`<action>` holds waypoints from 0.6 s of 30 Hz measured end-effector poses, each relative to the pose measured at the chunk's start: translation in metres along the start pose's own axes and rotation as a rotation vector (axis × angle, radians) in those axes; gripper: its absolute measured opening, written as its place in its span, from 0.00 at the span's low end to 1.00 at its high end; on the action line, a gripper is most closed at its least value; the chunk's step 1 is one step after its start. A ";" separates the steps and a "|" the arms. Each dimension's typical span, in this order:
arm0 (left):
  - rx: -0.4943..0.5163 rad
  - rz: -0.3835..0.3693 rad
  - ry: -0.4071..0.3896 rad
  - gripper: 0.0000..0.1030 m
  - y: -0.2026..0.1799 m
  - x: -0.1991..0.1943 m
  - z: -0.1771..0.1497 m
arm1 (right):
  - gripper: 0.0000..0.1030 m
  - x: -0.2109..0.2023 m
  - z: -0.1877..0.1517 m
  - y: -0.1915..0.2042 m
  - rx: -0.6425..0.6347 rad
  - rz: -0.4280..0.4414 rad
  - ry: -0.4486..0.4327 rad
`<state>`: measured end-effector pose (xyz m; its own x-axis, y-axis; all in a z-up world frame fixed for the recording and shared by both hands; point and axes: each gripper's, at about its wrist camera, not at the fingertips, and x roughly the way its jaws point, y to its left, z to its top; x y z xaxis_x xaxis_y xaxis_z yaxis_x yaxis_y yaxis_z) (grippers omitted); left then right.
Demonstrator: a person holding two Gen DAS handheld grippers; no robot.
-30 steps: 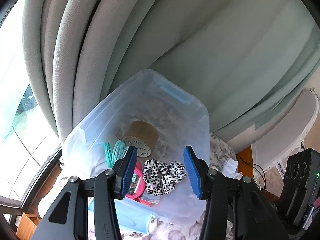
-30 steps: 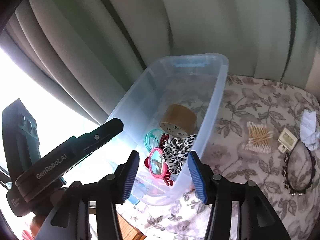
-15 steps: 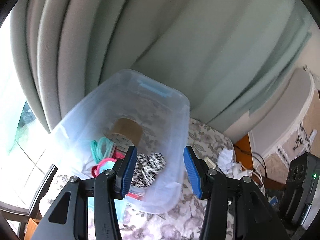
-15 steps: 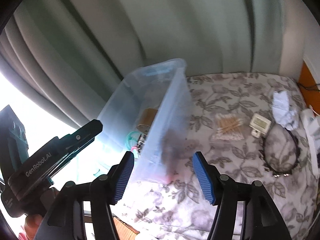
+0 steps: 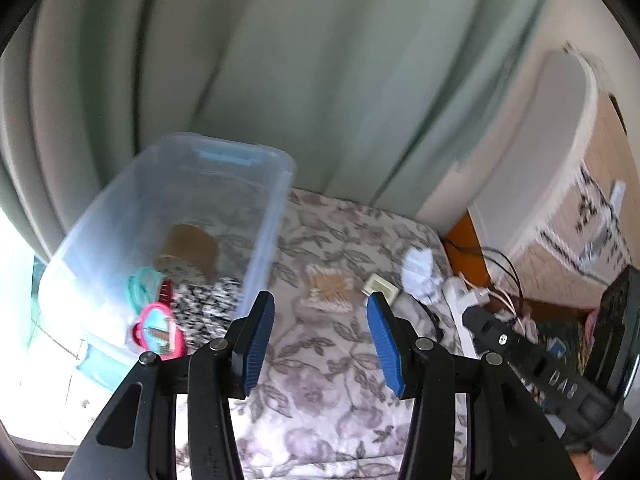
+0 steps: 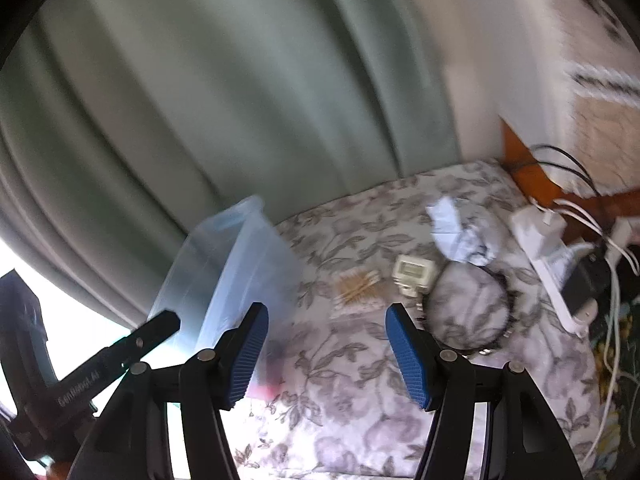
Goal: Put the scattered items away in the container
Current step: 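Move the left gripper to the white plastic holder while the right gripper approaches the black studded headband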
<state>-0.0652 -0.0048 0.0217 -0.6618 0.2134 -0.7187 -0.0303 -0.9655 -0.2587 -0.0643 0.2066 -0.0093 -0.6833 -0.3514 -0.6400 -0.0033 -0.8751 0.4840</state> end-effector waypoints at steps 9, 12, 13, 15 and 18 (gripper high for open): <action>0.117 -0.015 0.123 0.48 -0.050 0.041 -0.017 | 0.63 0.003 -0.006 -0.067 0.119 -0.098 0.031; 0.141 -0.001 0.160 0.48 -0.058 0.057 -0.023 | 0.63 0.009 -0.010 -0.088 0.153 -0.133 0.045; 0.148 0.005 0.171 0.48 -0.060 0.061 -0.024 | 0.63 0.012 -0.011 -0.094 0.162 -0.143 0.053; 0.154 0.011 0.190 0.48 -0.063 0.071 -0.026 | 0.63 0.017 -0.014 -0.104 0.174 -0.161 0.069; 0.159 0.006 0.210 0.48 -0.065 0.086 -0.028 | 0.63 0.029 -0.018 -0.118 0.196 -0.193 0.100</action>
